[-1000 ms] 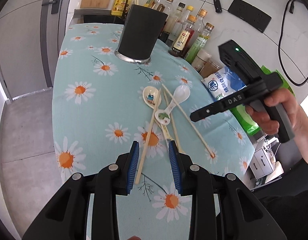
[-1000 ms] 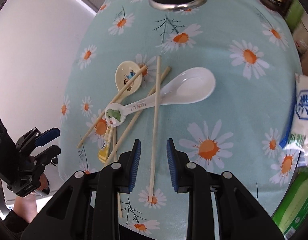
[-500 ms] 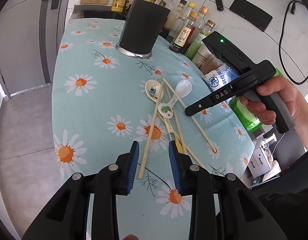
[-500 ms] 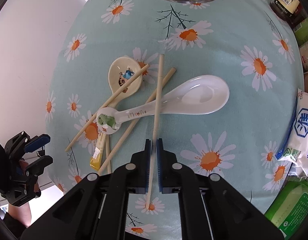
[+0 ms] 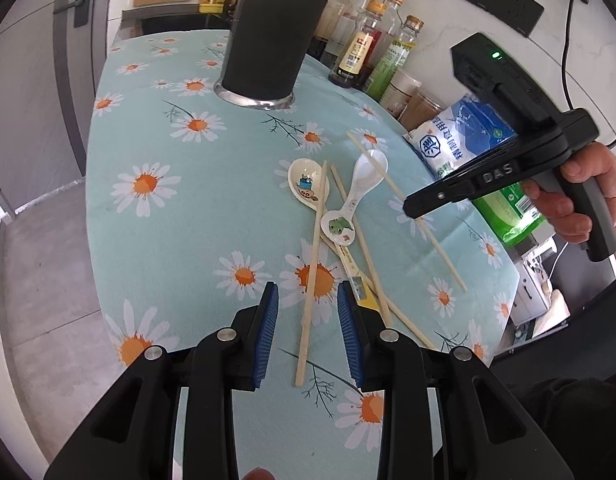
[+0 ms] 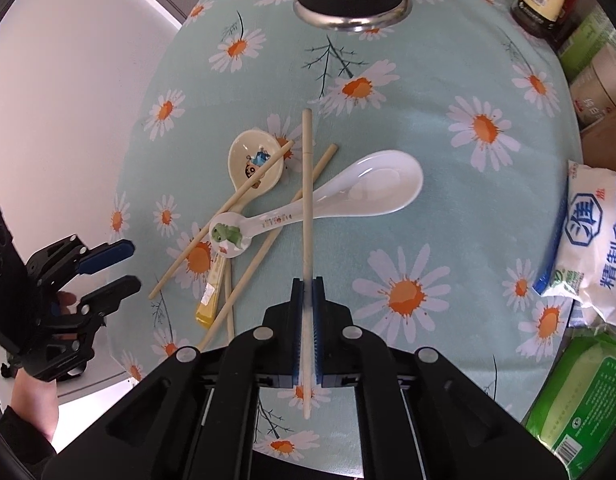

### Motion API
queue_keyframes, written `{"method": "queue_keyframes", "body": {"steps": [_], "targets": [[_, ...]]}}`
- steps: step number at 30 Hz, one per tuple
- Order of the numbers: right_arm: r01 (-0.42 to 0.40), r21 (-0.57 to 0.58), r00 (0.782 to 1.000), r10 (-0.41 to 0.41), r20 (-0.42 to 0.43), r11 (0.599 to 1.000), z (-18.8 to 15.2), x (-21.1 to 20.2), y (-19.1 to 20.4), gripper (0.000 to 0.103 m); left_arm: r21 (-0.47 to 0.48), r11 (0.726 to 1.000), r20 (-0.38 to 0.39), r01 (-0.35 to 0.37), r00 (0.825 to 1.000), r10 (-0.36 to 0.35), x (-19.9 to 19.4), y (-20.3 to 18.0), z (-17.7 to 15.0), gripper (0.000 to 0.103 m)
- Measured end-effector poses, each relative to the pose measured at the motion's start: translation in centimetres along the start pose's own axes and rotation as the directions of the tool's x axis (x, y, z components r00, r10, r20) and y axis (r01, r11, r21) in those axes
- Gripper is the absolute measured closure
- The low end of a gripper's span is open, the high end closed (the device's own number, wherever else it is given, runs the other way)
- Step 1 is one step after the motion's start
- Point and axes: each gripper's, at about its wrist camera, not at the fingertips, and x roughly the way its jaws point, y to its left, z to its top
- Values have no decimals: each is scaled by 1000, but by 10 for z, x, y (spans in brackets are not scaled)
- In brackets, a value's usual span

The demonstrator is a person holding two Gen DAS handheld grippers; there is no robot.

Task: Organize utensils
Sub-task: 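Close the left tool on another wooden chopstick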

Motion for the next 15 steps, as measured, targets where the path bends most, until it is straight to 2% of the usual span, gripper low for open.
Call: {"method": "queue_keyframes", "body": {"steps": [6, 11, 15], "targets": [[-6, 35, 997, 3, 81, 999, -18, -28, -11, 97, 46, 999, -92, 6, 996, -2, 16, -2, 19, 73], [-36, 64, 993, 29, 117, 997, -37, -37, -19, 97, 85, 996, -197, -1, 980, 18, 34, -5, 33, 73], [-56, 90, 989, 43, 139, 994, -49, -41, -25, 97, 62, 998, -251, 31, 968, -14, 44, -1, 39, 73]]}}
